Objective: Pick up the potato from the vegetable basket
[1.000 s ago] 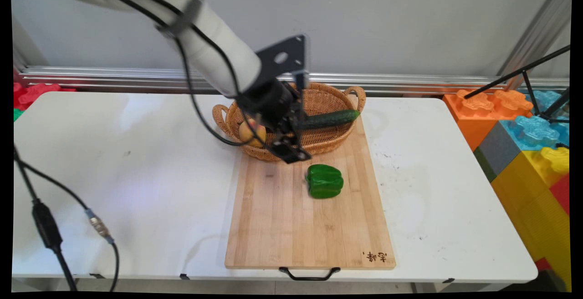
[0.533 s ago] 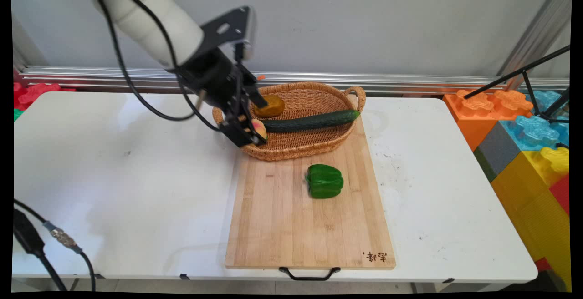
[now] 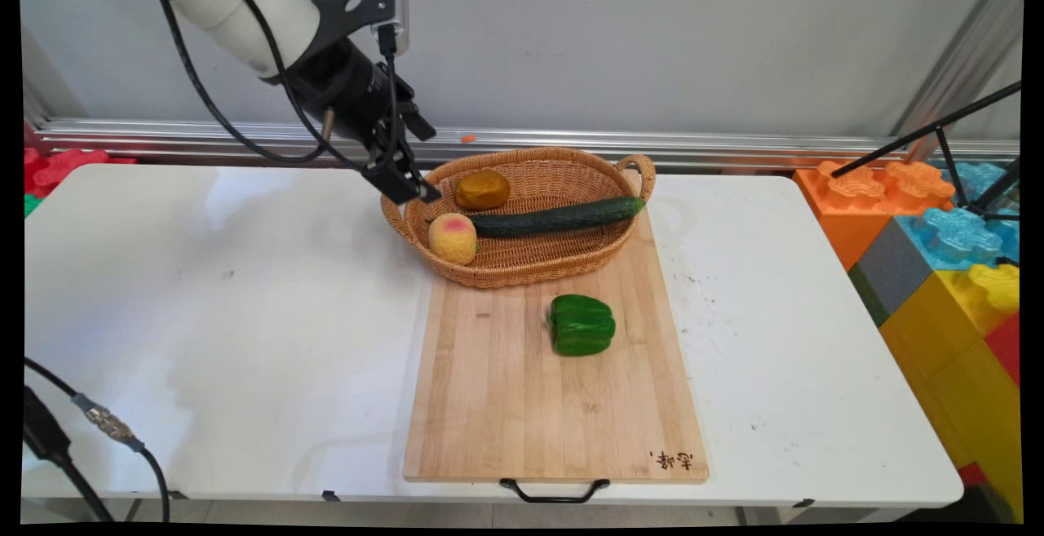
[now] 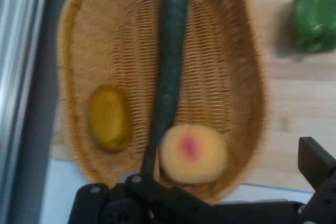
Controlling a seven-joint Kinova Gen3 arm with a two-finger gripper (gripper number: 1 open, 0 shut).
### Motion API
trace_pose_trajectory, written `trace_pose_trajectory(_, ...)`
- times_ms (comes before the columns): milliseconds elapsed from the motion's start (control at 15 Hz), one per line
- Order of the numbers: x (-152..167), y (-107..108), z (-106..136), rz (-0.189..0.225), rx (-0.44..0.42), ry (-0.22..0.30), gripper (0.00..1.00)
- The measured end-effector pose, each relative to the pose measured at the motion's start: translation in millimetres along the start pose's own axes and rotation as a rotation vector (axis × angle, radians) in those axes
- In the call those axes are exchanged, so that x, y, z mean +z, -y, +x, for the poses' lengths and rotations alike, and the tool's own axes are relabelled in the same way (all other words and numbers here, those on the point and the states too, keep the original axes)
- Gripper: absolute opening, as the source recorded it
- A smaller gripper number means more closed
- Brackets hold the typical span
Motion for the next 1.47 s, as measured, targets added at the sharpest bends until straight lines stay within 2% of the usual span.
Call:
trace_pose_trajectory(267, 8.4, 20.4, -8.7, 0.043, 0.010, 0.005, 1.00)
trace_pose_trajectory(600, 40.4, 45.5, -18.5, 0.080, 0.019, 0.012, 1.00)
trace_pose_trajectory(1000, 93.7, 64.9, -27.1, 0.123, -0.015, 0.047, 1.00)
trace_pose_trajectory(1467, 159.2, 73.6, -27.7, 0.148, -0.076, 0.065, 1.00)
